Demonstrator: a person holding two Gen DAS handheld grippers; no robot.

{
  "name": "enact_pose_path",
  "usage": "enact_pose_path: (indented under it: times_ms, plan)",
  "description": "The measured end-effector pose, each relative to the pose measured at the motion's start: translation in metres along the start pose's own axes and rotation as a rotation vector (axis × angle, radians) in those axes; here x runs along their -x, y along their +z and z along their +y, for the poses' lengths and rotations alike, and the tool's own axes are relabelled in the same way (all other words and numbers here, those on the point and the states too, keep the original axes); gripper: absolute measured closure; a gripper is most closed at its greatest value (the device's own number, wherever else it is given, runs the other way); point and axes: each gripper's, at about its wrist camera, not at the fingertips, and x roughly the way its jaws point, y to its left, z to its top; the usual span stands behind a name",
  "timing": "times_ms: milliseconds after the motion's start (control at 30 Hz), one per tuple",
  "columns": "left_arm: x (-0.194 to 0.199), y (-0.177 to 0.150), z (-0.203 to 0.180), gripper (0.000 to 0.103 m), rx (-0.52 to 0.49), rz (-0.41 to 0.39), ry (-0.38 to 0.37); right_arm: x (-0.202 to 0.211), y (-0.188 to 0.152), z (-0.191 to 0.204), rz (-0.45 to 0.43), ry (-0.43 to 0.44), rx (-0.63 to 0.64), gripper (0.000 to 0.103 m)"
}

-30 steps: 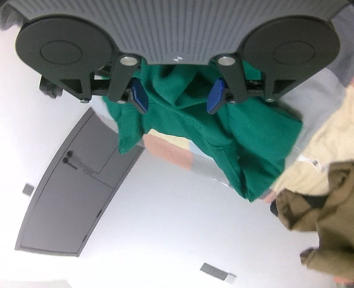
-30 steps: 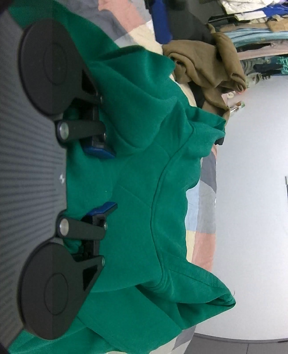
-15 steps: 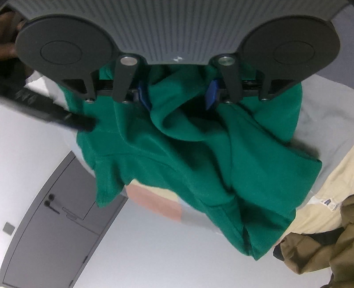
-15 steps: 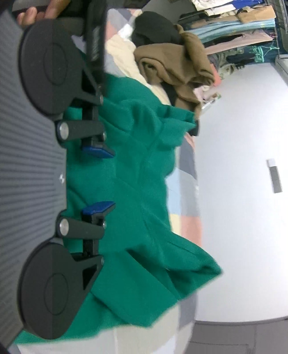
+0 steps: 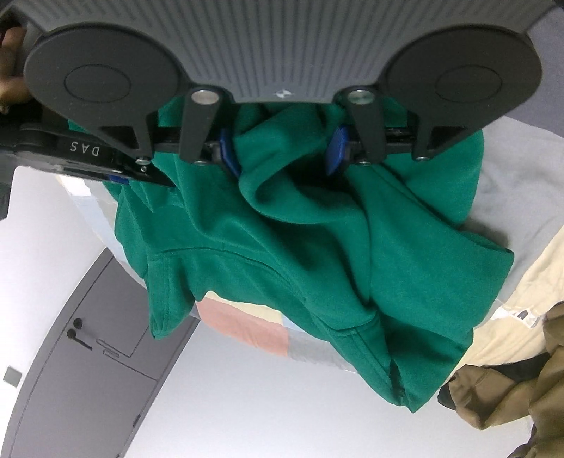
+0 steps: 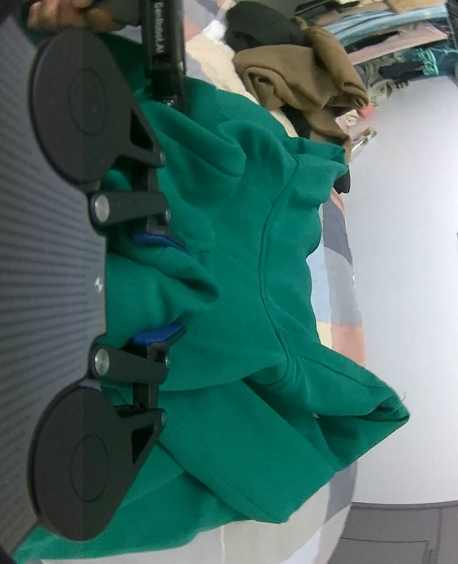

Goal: Fold large clothes

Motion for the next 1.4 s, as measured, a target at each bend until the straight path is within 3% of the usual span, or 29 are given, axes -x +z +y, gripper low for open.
enact_pose_path:
  times_ms: [167, 300, 367, 533, 633, 833, 967, 1100, 1233, 1300, 1400]
  plan:
    - [0.022, 0.0, -0.003, 0.04, 0.016, -0.014, 0.03, 0.024, 0.006, -0.009, 0.002, 0.058, -0.084, 0.055]
    - [0.052, -0.005, 0.0, 0.039, 0.041, -0.019, 0.07, 0.06, 0.003, -0.014, -0.016, 0.047, -0.111, 0.053]
    - [0.066, -0.006, 0.004, 0.039, 0.059, -0.02, 0.092, 0.08, -0.004, -0.018, -0.021, 0.019, -0.111, 0.046]
    - [0.093, -0.008, 0.023, 0.039, 0.152, -0.016, 0.16, 0.118, -0.022, -0.051, -0.002, -0.123, -0.188, 0.04]
    - [0.102, -0.013, 0.041, 0.035, 0.223, -0.012, 0.214, 0.128, -0.031, -0.08, 0.017, -0.183, -0.305, 0.017]
    - [0.112, -0.025, 0.076, 0.031, 0.355, 0.023, 0.299, 0.111, -0.045, -0.131, 0.111, -0.263, -0.579, 0.015]
    - [0.102, -0.034, 0.096, 0.031, 0.479, 0.088, 0.245, 0.083, -0.059, -0.154, 0.219, -0.175, -0.731, 0.013]
    - [0.093, -0.042, 0.099, 0.031, 0.53, 0.11, 0.19, 0.075, -0.063, -0.154, 0.228, -0.098, -0.766, 0.004]
    - [0.093, -0.048, 0.096, 0.031, 0.575, 0.116, 0.047, 0.073, -0.062, -0.147, 0.225, 0.109, -0.816, 0.003]
    - [0.093, -0.05, 0.094, 0.03, 0.608, 0.117, -0.071, 0.076, -0.06, -0.139, 0.196, 0.228, -0.814, 0.003]
    - [0.098, -0.05, 0.087, 0.028, 0.606, 0.107, -0.116, 0.082, -0.052, -0.124, 0.164, 0.318, -0.742, 0.003]
